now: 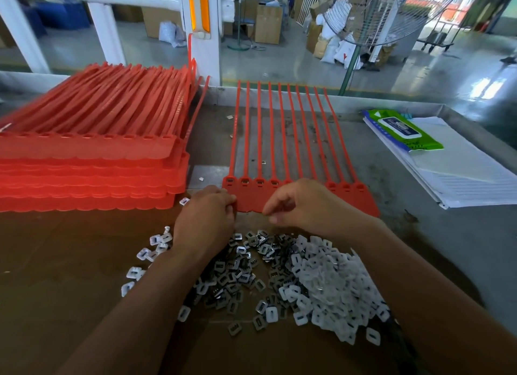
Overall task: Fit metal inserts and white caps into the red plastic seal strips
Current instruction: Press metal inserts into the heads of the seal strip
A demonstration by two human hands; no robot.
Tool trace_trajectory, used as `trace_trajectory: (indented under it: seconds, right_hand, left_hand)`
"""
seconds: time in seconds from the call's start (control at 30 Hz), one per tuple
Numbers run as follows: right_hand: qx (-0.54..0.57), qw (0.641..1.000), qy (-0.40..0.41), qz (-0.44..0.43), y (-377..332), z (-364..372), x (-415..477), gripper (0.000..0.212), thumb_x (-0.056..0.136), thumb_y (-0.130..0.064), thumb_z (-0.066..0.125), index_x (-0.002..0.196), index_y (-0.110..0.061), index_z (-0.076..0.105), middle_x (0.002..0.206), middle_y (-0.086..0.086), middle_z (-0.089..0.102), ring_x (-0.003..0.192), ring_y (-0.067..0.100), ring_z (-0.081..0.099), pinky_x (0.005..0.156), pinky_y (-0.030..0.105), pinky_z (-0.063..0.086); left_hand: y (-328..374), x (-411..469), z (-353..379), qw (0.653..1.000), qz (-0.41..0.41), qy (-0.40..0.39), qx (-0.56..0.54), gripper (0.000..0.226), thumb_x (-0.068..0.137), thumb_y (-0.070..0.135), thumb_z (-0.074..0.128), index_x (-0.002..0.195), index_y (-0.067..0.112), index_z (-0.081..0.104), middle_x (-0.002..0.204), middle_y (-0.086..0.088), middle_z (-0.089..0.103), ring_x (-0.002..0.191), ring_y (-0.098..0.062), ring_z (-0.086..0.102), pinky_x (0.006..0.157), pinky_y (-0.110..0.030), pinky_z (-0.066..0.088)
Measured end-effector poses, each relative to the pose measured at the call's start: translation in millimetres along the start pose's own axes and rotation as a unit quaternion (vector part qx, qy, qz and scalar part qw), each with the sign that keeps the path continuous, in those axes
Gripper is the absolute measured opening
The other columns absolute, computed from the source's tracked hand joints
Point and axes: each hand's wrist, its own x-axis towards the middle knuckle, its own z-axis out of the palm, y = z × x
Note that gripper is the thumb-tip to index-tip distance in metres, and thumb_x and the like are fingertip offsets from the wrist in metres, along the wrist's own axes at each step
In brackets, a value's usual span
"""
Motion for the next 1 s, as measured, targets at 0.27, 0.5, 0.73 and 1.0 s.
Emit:
trace_trajectory:
  seconds: [0.27, 0.5, 0.73, 1.0]
  right_hand:
    - [-0.064, 0.997, -0.029, 0.008, -7.2, 12.8, 1.4, 0.015, 0.079, -0.015, 0.069, 0.093, -0.019, 0.072, 0.079, -0.017, 0.061, 0.072, -0.006, 0.054, 0.067, 0.006, 0.042]
    - [-0.116, 0.992, -0.043, 0.021, -11.3, 14.1, 1.9, 0.007, 0.083, -0.021, 0.065, 0.088, -0.016, 0.065, 0.086, -0.010, 0.052, 0.085, 0.007, 0.051, 0.076, 0.023, 0.042]
    - [-0.167, 0.985, -0.033, -0.010, -16.1, 19.2, -3.6, 0.012, 0.086, -0.014, 0.057, 0.080, -0.020, 0.049, 0.086, -0.008, 0.044, 0.082, 0.008, 0.043, 0.073, 0.024, 0.038]
    - [-0.122, 0.992, 0.019, -0.016, -10.4, 19.8, -10.4, 0.012, 0.088, -0.007, 0.049, 0.081, -0.017, 0.046, 0.071, -0.010, 0.049, 0.065, 0.006, 0.046, 0.058, 0.021, 0.037]
  left_hand:
    - [1.1, -0.7, -1.5, 1.000, 0.001, 0.001, 0.001, 0.027, 0.085, 0.012, 0.050, 0.107, 0.013, 0.066, 0.118, -0.004, 0.060, 0.105, -0.018, 0.055, 0.087, -0.026, 0.039]
    - [1.1, 0.0, -1.4, 1.000, 0.005, 0.002, 0.006, 0.027, 0.086, 0.012, 0.050, 0.106, 0.013, 0.066, 0.116, -0.004, 0.061, 0.104, -0.018, 0.055, 0.085, -0.025, 0.039]
    - [0.2, 0.5, -0.4, 1.000, 0.007, 0.001, 0.002, 0.027, 0.085, 0.010, 0.050, 0.106, 0.012, 0.067, 0.115, -0.005, 0.061, 0.103, -0.018, 0.056, 0.083, -0.023, 0.037]
    - [-0.4, -0.6, -1.0, 1.000, 0.006, 0.004, 0.008, 0.026, 0.086, 0.012, 0.050, 0.106, 0.014, 0.067, 0.115, -0.002, 0.061, 0.101, -0.017, 0.056, 0.076, -0.019, 0.030]
